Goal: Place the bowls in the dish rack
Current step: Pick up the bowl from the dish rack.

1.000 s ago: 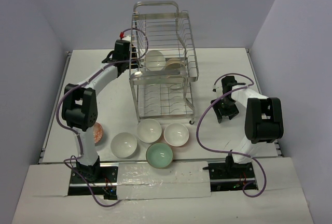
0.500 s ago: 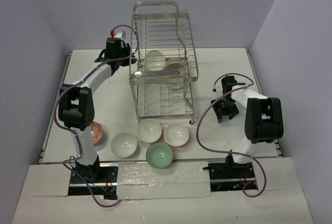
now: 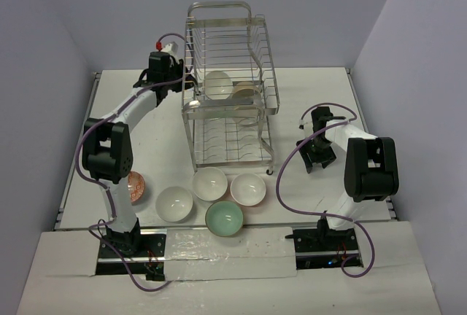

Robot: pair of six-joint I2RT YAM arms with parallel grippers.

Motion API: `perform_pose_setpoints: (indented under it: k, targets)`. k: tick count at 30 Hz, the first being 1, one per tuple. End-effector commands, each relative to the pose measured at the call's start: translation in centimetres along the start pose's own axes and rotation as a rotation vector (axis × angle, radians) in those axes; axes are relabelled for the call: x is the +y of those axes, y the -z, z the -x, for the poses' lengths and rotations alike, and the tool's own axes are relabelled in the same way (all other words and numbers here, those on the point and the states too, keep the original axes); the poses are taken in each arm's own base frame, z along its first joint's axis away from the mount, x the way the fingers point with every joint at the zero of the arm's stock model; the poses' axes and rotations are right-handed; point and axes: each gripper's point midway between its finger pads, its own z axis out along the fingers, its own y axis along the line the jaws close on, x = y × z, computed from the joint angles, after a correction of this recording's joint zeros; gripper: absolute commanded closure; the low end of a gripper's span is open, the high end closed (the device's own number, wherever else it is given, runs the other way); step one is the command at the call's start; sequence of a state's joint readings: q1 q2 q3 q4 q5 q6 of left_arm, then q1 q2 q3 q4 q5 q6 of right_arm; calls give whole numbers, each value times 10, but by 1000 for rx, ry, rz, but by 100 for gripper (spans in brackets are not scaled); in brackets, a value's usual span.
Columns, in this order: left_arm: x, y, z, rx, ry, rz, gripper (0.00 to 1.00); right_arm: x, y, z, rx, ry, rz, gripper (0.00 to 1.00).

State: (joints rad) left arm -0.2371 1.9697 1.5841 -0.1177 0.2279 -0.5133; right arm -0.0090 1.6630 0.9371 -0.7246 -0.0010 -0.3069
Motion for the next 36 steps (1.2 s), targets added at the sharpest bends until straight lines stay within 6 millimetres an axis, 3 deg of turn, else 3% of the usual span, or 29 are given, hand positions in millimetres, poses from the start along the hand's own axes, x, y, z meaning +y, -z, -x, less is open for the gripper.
perform_pose_setpoints:
  k: [1, 15, 28, 36]
  targets:
    - [-39, 6, 22, -81, -71, -105, 68, -11, -24, -21, 81, 19, -77, 32]
    - [-43, -20, -8, -51, -125, -74, 69, -11, -24, -22, 83, 19, -78, 32]
    - [-45, -31, -3, -86, -94, -68, 69, -11, -24, -23, 87, 23, -78, 31]
    - [-30, -34, -3, -113, -103, 3, 69, -11, -24, -23, 89, 23, -77, 31]
